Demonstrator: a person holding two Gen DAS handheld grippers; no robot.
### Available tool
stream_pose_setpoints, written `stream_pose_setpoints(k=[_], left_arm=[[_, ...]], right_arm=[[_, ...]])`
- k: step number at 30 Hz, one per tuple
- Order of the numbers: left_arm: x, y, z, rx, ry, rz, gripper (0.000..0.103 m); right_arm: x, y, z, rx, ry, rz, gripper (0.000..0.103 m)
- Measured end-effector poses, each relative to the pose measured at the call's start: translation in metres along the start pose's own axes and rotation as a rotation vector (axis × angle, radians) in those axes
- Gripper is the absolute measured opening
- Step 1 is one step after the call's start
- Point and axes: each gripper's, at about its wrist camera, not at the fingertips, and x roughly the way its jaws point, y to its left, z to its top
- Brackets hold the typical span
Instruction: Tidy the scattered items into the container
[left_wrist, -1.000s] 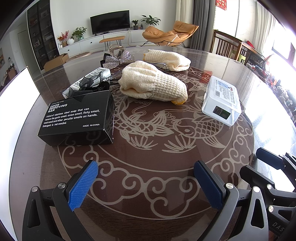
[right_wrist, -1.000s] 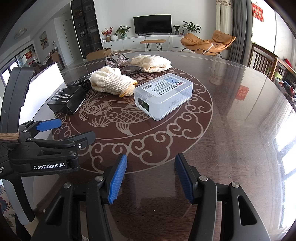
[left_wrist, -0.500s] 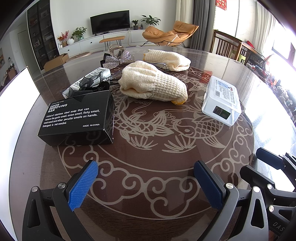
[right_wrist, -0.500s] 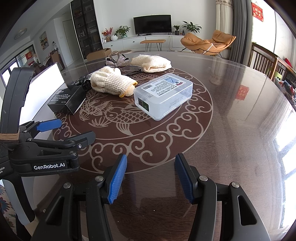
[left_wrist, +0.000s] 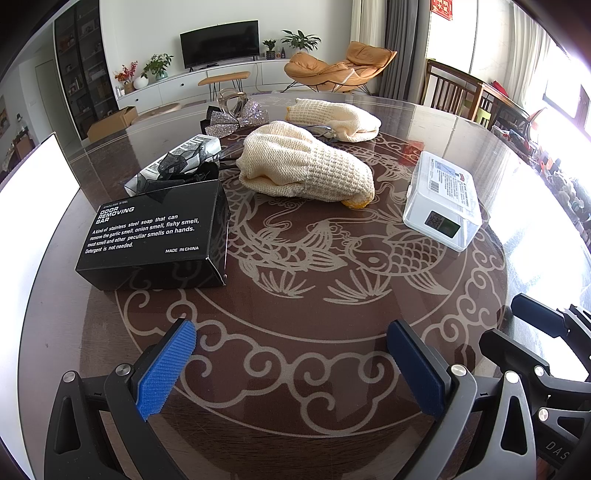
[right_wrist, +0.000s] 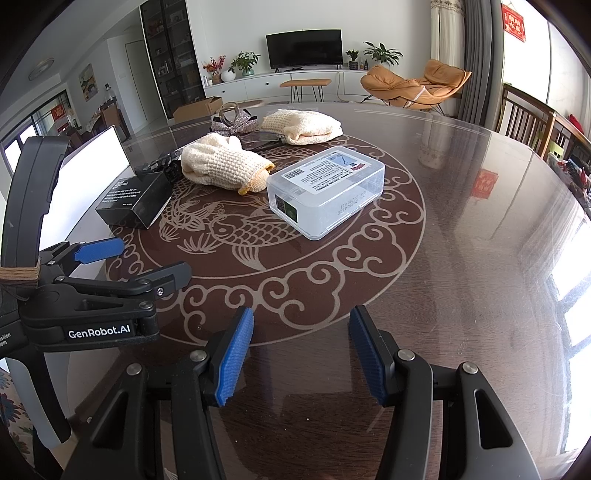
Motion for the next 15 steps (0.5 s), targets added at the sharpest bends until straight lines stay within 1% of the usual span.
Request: stream_pose_setpoints(k=[15], left_arm=[[0.0000, 0.0000, 0.0000, 0.000, 0.000, 0.000, 0.103]], right_arm=[[-0.0001, -0.0014, 0.0010, 0.027, -0.007, 0.033, 0.056]])
